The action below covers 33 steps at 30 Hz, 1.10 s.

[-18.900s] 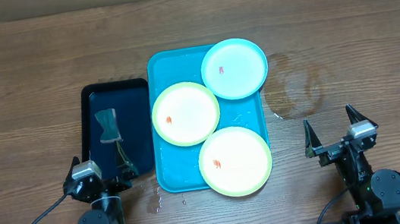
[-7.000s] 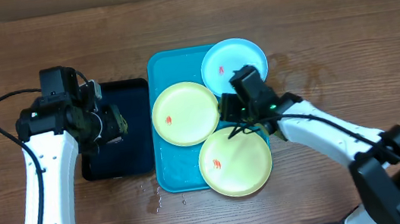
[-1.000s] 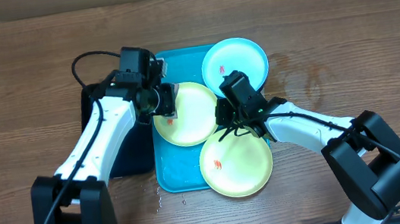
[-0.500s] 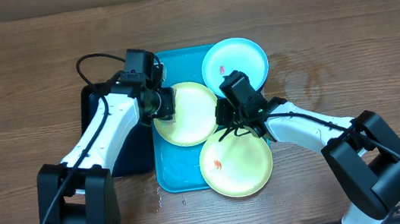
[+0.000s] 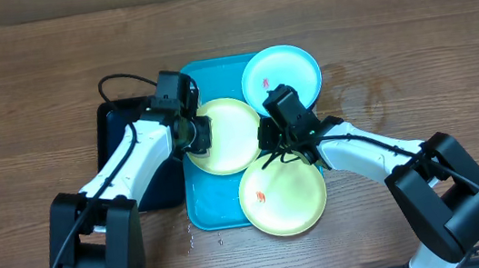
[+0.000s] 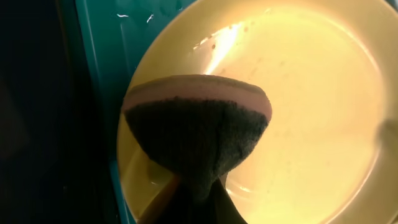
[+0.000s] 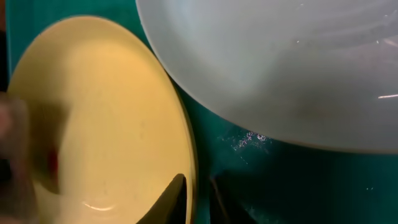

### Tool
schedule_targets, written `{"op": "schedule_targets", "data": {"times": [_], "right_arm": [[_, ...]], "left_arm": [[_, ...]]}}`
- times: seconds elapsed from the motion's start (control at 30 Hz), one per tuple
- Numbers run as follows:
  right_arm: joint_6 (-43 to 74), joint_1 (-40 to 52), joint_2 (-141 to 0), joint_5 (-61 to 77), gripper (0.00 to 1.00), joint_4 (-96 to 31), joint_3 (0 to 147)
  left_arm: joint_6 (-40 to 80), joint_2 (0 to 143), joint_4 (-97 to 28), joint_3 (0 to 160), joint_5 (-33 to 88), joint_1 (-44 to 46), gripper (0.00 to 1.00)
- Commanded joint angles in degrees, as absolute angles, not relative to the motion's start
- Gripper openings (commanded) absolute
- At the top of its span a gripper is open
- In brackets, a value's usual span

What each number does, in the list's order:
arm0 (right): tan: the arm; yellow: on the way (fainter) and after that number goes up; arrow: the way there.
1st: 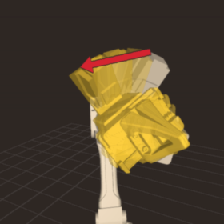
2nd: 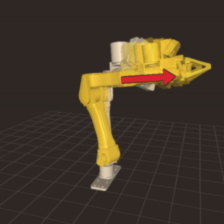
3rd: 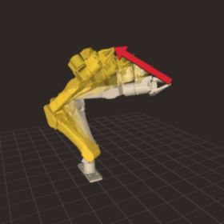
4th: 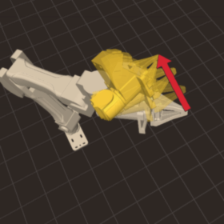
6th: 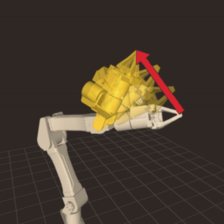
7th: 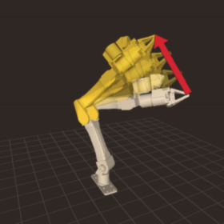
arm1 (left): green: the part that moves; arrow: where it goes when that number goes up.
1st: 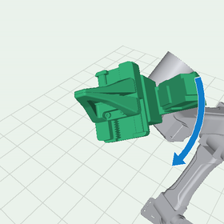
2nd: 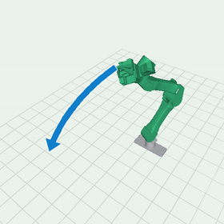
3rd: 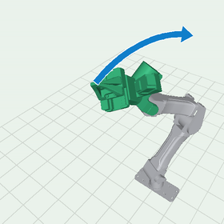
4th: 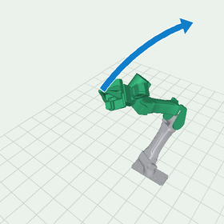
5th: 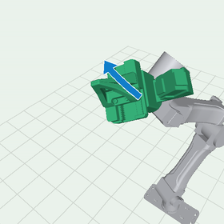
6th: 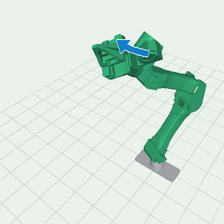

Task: Clean dirty plates on tray and stack at the side
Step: 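Lift the sponge with left gripper and move it over the left yellow plate, then scrub the left yellow plate with the sponge in left gripper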

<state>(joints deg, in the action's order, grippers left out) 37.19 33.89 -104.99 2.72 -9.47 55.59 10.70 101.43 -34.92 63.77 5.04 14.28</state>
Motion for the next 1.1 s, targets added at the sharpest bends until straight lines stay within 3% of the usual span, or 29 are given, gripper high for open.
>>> {"op": "schedule_targets", "data": {"times": [0.0,0.37,0.73,0.9,1.07], "right_arm": [[37.52,34.13,-104.92,2.39,0.04,-9.02,55.57],[37.52,34.13,-104.92,2.42,0.04,-8.84,55.57],[37.52,34.13,-104.92,2.48,0.04,-8.86,55.57],[37.52,34.13,-104.92,2.61,0.04,-8.84,55.57],[37.52,34.13,-104.92,2.61,0.04,-8.86,55.57]], "left_arm": [[11.86,101.91,-32.73,61.58,4.01,14.66,0.04],[14.44,101.91,-28.40,57.01,4.73,14.66,0.04],[14.83,101.86,-25.28,57.23,19.86,14.61,0.04],[14.83,100.25,-26.87,62.92,24.75,13.87,0.04],[14.79,97.86,-32.95,71.00,19.86,13.91,0.04]]}}
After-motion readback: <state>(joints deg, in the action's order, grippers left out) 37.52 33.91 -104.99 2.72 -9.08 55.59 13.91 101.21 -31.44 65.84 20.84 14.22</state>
